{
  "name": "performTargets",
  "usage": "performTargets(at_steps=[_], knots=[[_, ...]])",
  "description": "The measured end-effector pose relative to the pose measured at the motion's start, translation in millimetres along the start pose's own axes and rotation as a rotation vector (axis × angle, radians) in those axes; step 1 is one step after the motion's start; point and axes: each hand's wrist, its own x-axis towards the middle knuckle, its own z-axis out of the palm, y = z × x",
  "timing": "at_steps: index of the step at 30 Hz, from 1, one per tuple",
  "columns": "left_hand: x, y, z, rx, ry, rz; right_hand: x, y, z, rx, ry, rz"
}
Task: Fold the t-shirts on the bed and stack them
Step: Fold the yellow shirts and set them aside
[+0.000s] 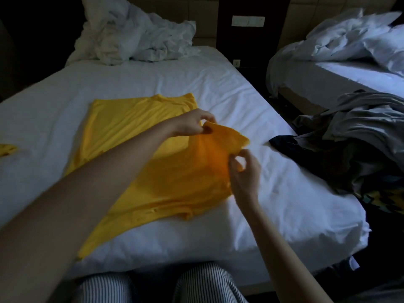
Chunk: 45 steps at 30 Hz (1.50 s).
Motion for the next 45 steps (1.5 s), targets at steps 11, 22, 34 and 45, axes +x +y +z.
performTargets(at_steps=[11, 22, 34, 45], knots=[[-120.1, -23.0, -11.8, -0.029, 0.336, -0.307, -30.7, -16.2, 0.4, -0.252, -0.54, -0.1], [-154.1, -9.9, 61.5, 0.409, -0.12, -0.414, -48.8, -8.9, -12.5, -0.593, -0.931, -0.14], [-355.6, -33.7, 20.8, 0.441, 0.03, -0.396, -61.6, 0.1, -20.3, -0.468, -0.881, -0.207], [-355.9, -10.3, 24.3, -0.015, 0.33, -0.63, -65.6, -28.8, -35.3, -0.285, -0.644, -0.02]])
